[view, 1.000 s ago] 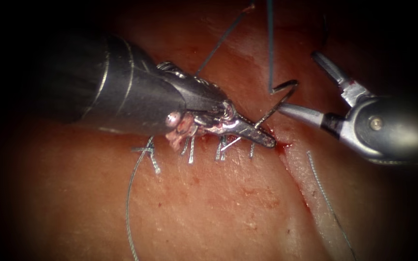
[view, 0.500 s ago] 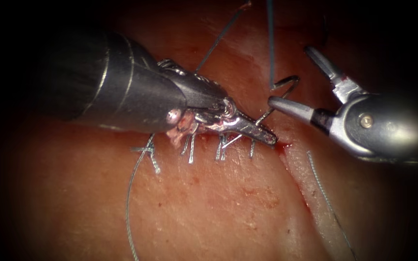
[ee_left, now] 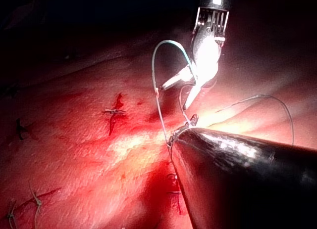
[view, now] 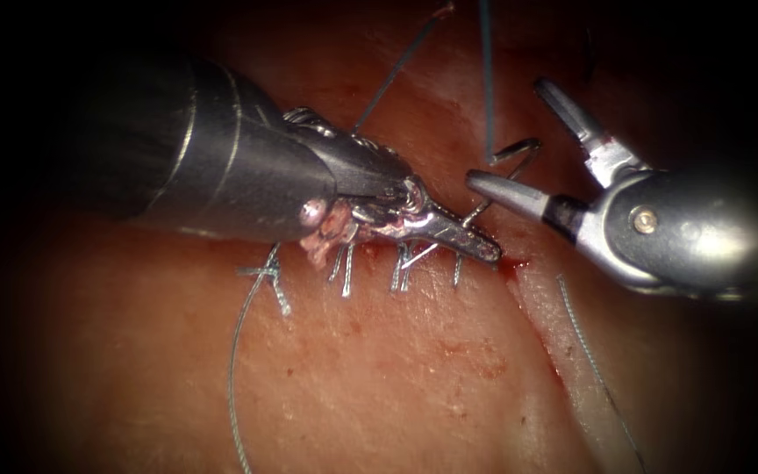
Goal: Wound Closure
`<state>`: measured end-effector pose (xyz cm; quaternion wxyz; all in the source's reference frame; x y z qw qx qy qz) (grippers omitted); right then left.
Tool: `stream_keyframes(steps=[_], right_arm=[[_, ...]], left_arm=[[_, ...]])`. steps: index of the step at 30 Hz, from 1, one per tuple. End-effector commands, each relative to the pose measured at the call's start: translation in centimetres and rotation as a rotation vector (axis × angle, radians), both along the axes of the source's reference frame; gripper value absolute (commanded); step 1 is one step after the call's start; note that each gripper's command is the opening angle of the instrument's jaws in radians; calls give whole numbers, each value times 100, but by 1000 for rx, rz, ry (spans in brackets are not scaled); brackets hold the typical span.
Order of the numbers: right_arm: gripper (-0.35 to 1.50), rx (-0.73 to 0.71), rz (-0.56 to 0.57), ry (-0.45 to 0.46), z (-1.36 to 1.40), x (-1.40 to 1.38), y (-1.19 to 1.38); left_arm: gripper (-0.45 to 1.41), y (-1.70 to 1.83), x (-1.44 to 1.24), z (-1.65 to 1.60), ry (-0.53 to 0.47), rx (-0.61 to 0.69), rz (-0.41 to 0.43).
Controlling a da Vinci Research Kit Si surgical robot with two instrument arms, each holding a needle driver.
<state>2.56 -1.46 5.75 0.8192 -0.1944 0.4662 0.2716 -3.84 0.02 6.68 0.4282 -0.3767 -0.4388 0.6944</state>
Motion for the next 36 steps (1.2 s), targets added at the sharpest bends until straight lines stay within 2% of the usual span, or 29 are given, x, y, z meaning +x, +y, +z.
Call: stream_keyframes(steps=[1, 2, 3, 7, 9, 11, 13, 15, 17, 21, 22, 25, 27, 31, 36], right_arm=[[-3, -6, -9, -10, 4, 6, -1], [-35, -14, -30, -16, 5, 5, -1], [-35, -29, -89, -27, 6, 3, -1], [-35, -30, -136, -37, 10, -1, -1], [-35, -43, -204, -17, 10, -10, 1], [-35, -37, -261, 11, 12, -19, 4], [-35, -48, -314, 42, 15, -29, 7], [-35, -74, -395, 107, 23, -47, 11], [-35, -87, -438, 146, 32, -61, 14], [-35, -126, -513, 201, 56, -81, 17], [-35, -179, -554, 218, 71, -87, 14], [-35, -236, -609, 224, 93, -91, 8], [-35, -273, -642, 227, 117, -92, 3], [-35, -308, -661, 219, 135, -93, 7], [-35, -320, -657, 212, 139, -92, 11]], left_arm=[[-45, 0, -6, 5, -1, -1, 0], [-45, 0, -6, 5, -3, -7, 2], [-45, 0, -6, 5, -3, -7, 1], [-45, -1, -6, 4, -4, -12, 2], [-45, 1, -7, 3, -18, -72, 15], [29, 2, -10, 4, -28, -160, 22], [71, 5, -15, 5, -25, -200, 17], [94, 4, -21, 5, -22, -216, 8], [106, 2, -22, 3, -39, -216, 29], [106, -5, -23, -2, -65, -212, 60], [101, -10, -25, -2, -71, -210, 68], [94, -21, -32, 6, -32, -220, 98], [78, -38, -42, 27, 50, -243, 155], [56, -52, -47, 63, 122, -276, 192], [49, -63, -47, 103, 218, -312, 242]])
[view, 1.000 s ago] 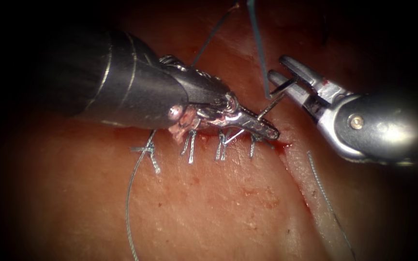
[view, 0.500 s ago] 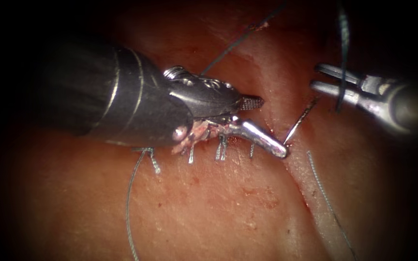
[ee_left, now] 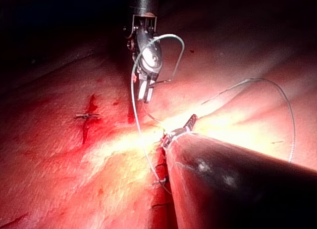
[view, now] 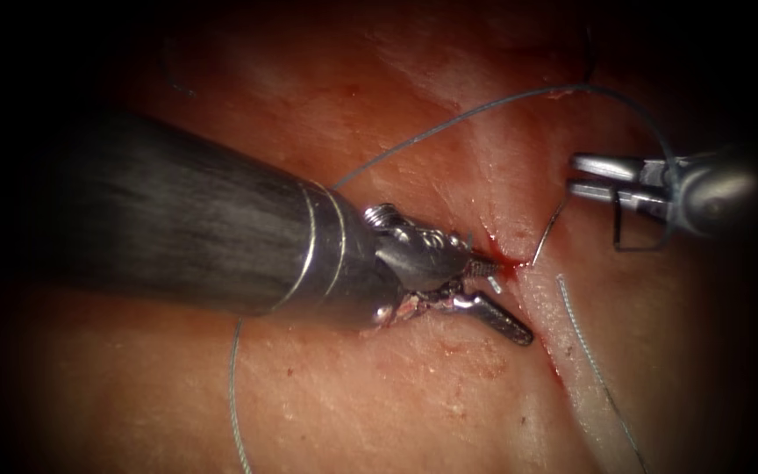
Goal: Wound Closure
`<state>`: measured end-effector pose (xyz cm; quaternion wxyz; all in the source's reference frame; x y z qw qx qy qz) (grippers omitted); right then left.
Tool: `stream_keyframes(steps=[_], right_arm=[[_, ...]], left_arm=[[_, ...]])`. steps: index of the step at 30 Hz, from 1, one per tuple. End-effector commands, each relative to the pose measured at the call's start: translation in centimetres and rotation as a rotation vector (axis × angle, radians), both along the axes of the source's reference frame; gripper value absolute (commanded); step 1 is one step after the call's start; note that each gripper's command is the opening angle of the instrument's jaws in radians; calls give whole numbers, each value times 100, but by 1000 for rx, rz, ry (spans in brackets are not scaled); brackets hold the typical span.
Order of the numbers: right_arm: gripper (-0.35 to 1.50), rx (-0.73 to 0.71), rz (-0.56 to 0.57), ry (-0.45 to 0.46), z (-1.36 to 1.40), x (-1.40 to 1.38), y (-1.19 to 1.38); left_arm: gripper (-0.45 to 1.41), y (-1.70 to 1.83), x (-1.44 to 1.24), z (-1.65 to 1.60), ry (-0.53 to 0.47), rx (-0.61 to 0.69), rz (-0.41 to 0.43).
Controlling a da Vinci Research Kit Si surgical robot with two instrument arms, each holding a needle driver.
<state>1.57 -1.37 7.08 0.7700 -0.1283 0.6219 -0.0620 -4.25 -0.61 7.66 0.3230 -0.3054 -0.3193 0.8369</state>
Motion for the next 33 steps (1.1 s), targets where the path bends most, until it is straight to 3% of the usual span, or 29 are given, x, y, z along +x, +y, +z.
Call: stream_keyframes(steps=[1, 9, 18, 33], right_arm=[[-35, -6, 5, 2, 5, 7, 3], [-35, -39, 23, 30, 6, 12, 1], [-35, -114, 32, 26, 14, 30, -2], [-35, -187, 21, 25, 27, 40, -10]], left_arm=[[47, -2, -5, 10, 11, -5, 5], [34, -23, 0, 25, 13, -6, 35], [34, -32, 27, 13, 0, -1, 56], [41, -36, 27, 14, 0, -4, 57]])
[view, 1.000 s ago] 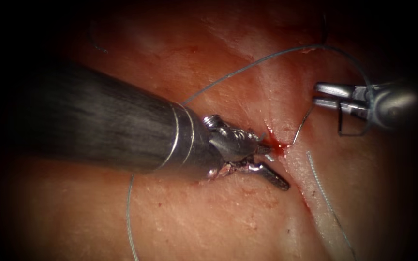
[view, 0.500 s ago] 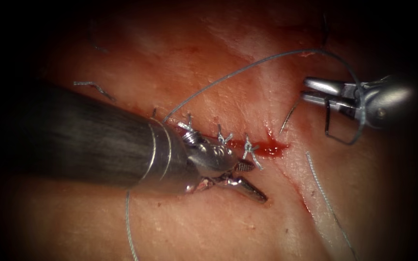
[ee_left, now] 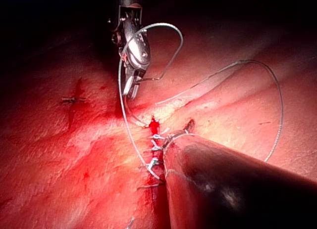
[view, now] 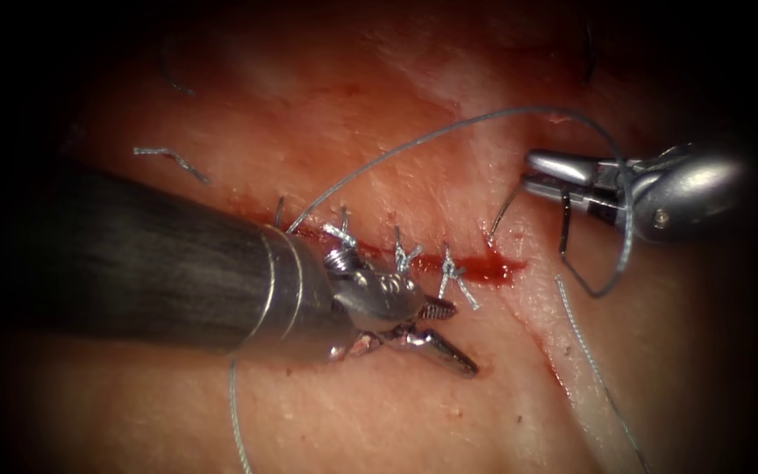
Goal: Wound Closure
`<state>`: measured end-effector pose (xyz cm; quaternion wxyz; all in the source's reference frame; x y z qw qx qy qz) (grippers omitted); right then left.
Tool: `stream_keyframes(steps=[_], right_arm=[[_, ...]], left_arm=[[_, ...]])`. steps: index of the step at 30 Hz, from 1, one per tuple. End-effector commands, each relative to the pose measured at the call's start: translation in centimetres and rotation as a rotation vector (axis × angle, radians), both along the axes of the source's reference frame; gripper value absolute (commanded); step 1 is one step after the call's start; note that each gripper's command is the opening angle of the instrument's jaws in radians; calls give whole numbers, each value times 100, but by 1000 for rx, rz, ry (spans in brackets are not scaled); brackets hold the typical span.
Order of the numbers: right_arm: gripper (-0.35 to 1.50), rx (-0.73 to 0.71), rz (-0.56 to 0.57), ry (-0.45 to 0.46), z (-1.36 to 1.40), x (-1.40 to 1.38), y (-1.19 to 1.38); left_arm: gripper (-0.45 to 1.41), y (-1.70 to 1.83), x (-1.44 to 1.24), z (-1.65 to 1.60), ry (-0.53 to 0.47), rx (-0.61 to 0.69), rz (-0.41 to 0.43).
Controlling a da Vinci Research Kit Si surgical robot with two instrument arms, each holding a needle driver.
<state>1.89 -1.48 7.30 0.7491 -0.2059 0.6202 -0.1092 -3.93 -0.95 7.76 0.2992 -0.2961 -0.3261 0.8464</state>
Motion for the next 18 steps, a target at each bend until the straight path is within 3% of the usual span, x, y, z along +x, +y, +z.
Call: stream_keyframes(steps=[1, 18], right_arm=[[-35, -9, -1, 2, 6, 8, 1], [-35, -31, -17, -24, 25, 12, -6]], left_arm=[[41, -1, -5, 5, -2, -1, 1], [37, 2, -3, 2, -4, 2, 4]])
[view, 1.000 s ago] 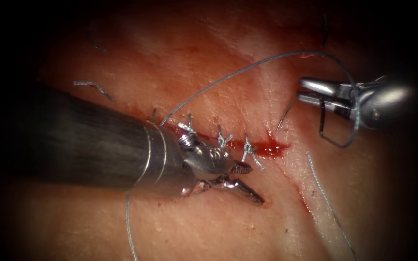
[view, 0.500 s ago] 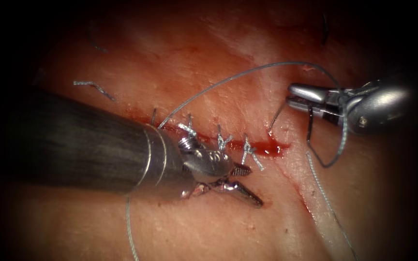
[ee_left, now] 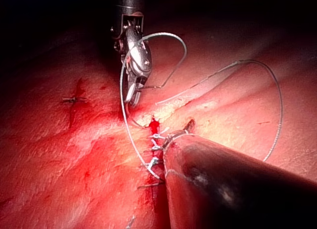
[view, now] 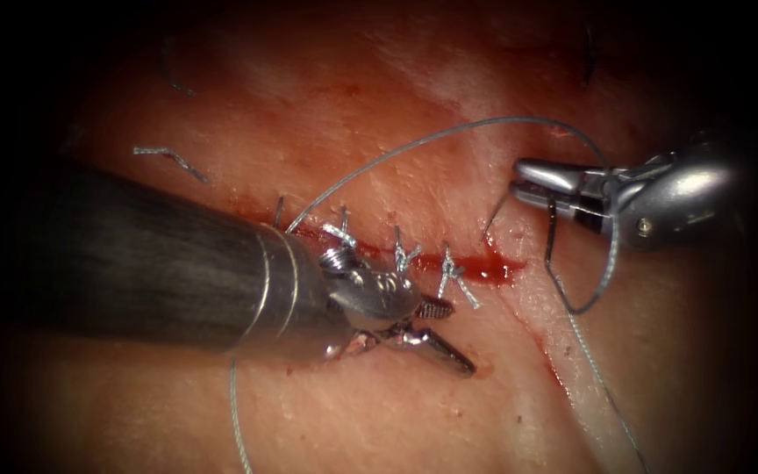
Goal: Wound Closure
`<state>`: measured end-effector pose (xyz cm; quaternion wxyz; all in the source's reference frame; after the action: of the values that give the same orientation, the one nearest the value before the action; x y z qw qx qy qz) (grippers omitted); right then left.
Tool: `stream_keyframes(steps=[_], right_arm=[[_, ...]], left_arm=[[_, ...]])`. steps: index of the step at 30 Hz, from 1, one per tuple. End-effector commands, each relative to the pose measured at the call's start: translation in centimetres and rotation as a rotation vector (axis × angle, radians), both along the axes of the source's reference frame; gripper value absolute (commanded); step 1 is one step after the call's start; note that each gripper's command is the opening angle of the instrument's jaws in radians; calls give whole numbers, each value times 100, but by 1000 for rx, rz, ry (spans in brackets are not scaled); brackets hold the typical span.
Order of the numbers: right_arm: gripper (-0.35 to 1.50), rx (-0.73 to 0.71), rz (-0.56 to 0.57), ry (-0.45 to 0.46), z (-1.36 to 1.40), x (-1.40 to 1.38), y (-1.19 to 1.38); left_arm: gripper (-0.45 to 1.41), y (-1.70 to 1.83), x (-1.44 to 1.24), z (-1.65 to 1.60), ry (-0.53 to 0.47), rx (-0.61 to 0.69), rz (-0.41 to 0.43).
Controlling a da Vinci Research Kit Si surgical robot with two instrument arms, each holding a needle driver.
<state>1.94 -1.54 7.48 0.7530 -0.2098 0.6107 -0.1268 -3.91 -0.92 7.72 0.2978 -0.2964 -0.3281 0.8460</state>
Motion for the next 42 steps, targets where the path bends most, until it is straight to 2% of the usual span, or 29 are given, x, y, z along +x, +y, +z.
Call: stream_keyframes(steps=[1, 12, 25, 36, 42], right_arm=[[-35, -4, 0, 1, 8, 7, 0], [-35, -49, -19, -22, 14, 8, 2], [-35, -58, 15, -44, 15, 6, 3], [-35, -58, 7, -40, 15, 20, -10], [-35, -29, -29, -13, 25, 31, -26]], left_arm=[[37, -1, -5, 6, -1, 0, 0], [34, -1, -5, 6, -1, 0, 0], [34, -1, -5, 6, -1, 0, 1], [32, 1, -3, 5, -3, 1, 3], [32, 3, -3, 5, -4, 2, 4]])
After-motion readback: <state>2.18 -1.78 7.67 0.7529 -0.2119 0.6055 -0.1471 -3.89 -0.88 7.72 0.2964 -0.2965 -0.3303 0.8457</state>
